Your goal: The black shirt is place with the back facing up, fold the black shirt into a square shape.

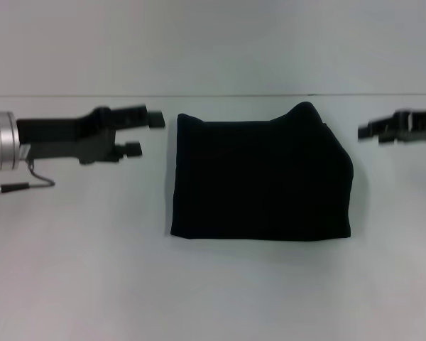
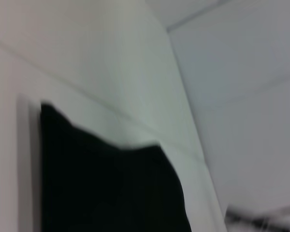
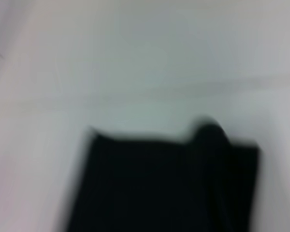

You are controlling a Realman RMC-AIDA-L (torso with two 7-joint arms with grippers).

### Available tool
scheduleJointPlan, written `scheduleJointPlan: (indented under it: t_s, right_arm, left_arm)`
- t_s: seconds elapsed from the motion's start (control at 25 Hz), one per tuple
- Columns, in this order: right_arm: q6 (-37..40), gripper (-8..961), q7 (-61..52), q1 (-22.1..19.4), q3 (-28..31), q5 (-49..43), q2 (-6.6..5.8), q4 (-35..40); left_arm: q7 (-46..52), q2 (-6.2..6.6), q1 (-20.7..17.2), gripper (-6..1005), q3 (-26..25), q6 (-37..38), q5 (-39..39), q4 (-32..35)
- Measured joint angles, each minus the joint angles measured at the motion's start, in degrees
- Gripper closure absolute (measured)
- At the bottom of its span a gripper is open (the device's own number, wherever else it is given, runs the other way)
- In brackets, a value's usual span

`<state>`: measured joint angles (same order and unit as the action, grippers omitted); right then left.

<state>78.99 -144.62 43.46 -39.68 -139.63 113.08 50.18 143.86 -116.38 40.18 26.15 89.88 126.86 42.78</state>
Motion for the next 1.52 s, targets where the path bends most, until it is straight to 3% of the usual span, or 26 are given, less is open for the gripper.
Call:
scheduleJointPlan:
  t_s: [0.04, 0.08, 0.16, 0.32, 0.4, 0.48, 0.76, 1.16, 1.52]
  right_arm:
    - [0.82, 576, 4.67, -1.08, 5.38, 7.01, -1.16, -1.29]
    - [0.82, 527, 4.67, -1.08, 5.38, 7.01, -1.16, -1.29]
    - [-0.19, 429, 6.29, -1.76, 8.37, 12.19, -3.15, -3.82]
    - [-2.29, 327, 4.19, -1.13, 9.13, 14.24, -7.22, -8.21]
    - [-3.04, 276, 1.55, -0.43, 8.64, 13.49, -8.02, -7.94]
    - [-3.17, 41, -0.04, 0.40, 8.38, 12.69, -8.15, -6.72]
    - [-2.58, 24, -1.13, 2.04, 7.90, 12.39, -7.77, -5.69]
    - [-2.13, 14, -1.62, 2.13, 7.90, 12.38, -7.71, -5.68]
    - [-1.64, 14, -1.81, 2.20, 7.96, 12.44, -7.75, -5.62]
  left_arm:
    - [-0.17, 0.06, -0.06, 66, 0.07, 2.04, 1.03, 0.01]
    - [-0.32, 0.10, -0.18, 66, 0.03, 3.97, 1.95, 0.02]
    - [-0.46, -0.11, -0.76, 66, -0.01, 7.13, 3.16, -0.04]
    - [1.35, -0.86, -1.83, 66, 0.57, 8.55, 3.87, -3.16]
    - [2.89, -0.92, -1.88, 66, 0.81, 6.42, 4.67, -5.89]
    - [3.36, -1.03, -1.98, 66, 0.66, 2.76, 5.04, -8.84]
    - [3.46, -1.86, -2.08, 279, 0.78, -5.80, 4.97, -12.48]
    - [2.67, -1.80, -2.37, 714, 0.96, -7.61, 5.08, -12.58]
    - [3.60, -1.82, -2.36, 701, 1.06, -13.68, 7.72, -16.59]
